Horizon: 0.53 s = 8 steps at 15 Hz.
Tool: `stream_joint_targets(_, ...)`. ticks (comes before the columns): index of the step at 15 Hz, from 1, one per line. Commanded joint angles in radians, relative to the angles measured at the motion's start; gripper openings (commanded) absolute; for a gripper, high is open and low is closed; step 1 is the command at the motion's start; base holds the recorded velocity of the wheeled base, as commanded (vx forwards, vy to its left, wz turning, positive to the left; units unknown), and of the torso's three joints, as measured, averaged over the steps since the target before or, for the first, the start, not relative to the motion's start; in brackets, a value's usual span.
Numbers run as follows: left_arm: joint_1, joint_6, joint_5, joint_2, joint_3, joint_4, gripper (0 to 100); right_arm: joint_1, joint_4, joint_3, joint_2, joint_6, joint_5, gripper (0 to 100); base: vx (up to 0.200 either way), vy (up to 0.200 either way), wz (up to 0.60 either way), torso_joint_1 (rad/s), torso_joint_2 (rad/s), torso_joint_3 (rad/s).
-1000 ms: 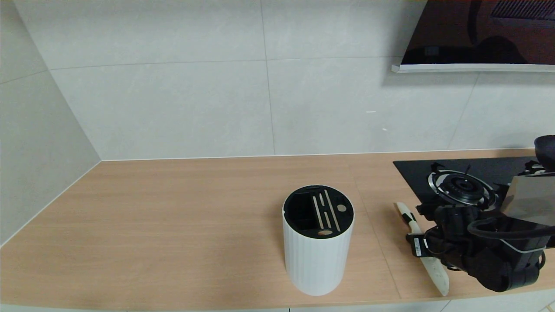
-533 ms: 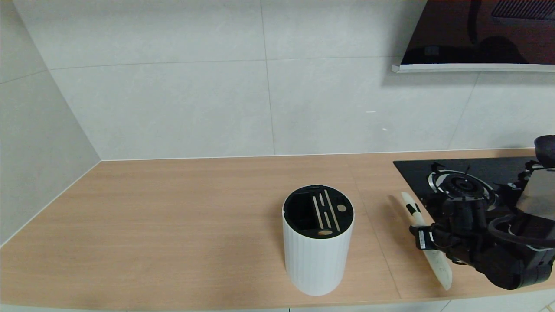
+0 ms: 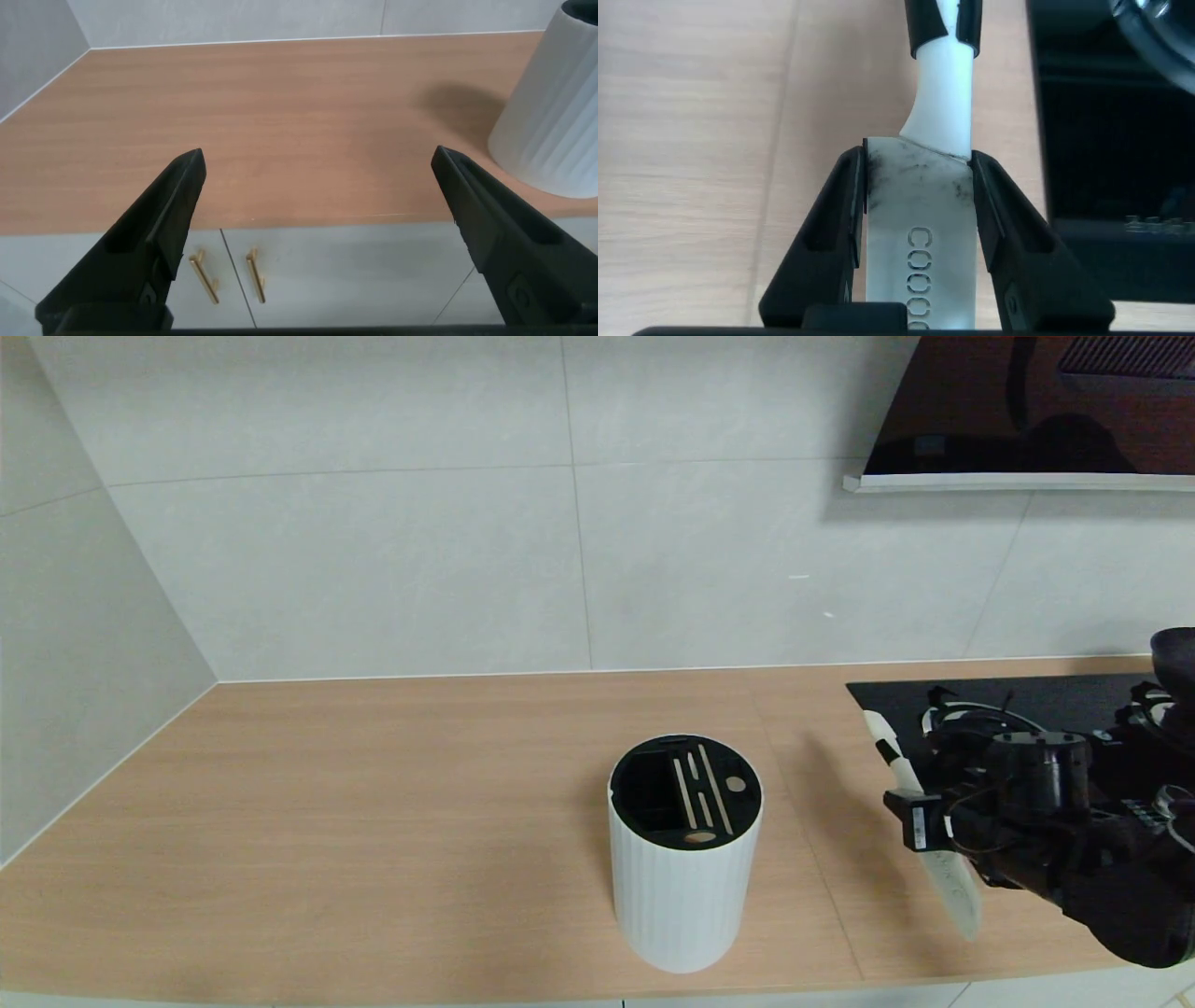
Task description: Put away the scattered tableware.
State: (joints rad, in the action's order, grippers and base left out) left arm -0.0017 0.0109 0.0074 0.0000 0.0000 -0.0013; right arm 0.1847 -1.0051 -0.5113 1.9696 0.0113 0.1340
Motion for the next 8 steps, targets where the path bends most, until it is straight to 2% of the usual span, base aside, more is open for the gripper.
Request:
stream_joint_targets(1,0.0,0.0,0.0,0.0,0.0,0.0,100,0.007,0.006,0.005,-0.086,0.009,-0.004,0,0.0,0.0,0.0,0.0,0.0,0.0)
stream_joint_targets(8,0.0,-0.003,0.0,0.0,0.0,0.0,100,0.007,0.02,-0.032,-0.225,-0.022,-0.037,0,0.0,0.0,0.0,0.0,0.0,0.0)
